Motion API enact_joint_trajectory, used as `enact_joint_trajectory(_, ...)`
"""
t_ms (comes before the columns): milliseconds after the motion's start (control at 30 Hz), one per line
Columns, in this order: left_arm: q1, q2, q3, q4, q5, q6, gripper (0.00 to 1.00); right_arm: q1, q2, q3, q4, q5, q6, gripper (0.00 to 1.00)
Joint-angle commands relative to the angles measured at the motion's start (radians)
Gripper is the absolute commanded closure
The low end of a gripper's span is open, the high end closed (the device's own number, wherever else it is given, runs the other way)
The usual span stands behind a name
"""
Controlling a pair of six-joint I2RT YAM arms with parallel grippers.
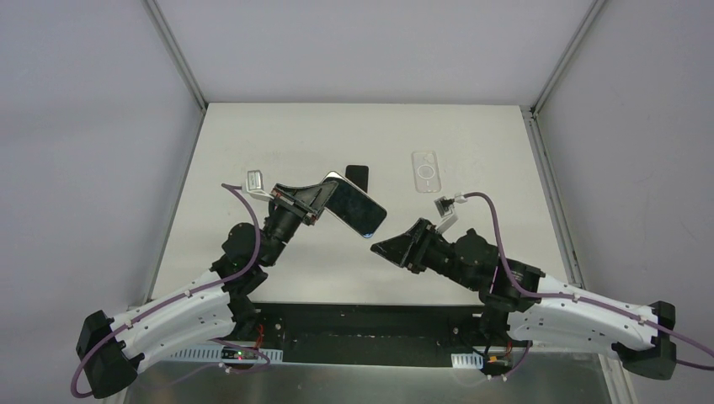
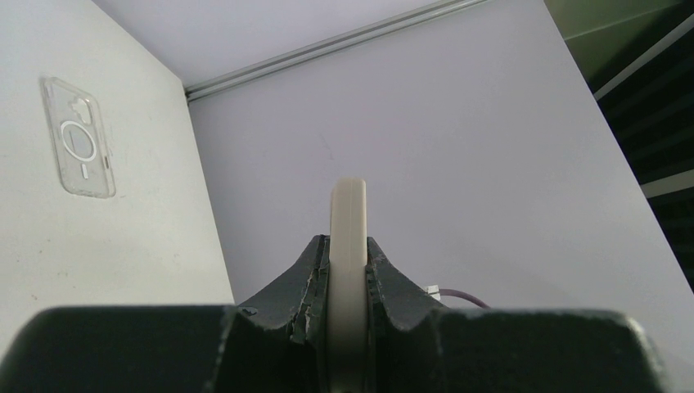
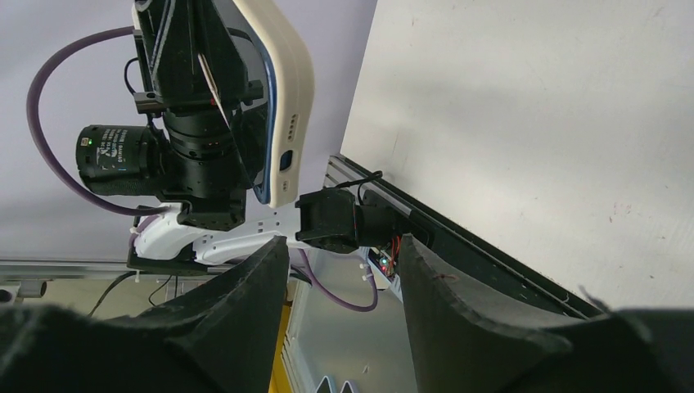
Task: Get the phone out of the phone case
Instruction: Remove the phone case from the phone.
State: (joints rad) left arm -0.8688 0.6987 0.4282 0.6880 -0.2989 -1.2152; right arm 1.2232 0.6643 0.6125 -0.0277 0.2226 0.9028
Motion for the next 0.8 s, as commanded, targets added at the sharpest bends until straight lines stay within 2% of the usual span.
enact_joint_trajectory(0,0.004,-0.025,0.015,0.072,-0.017,-0.007,1.00,0.014,0.010,0.043,0.022,0.039,0.004,0.45)
enact_joint_trajectory(567,0.004,-0.010,0.036,0.061,-0.004,-0.009,1.00,0.015,-0.024,0.001,0.102,0.104,0.040,0.49)
enact_joint_trajectory(767,0.004,-0.009,0.040,0.059,-0.003,-0.006,1.00,0.012,-0.011,0.002,0.096,0.100,0.058,0.56)
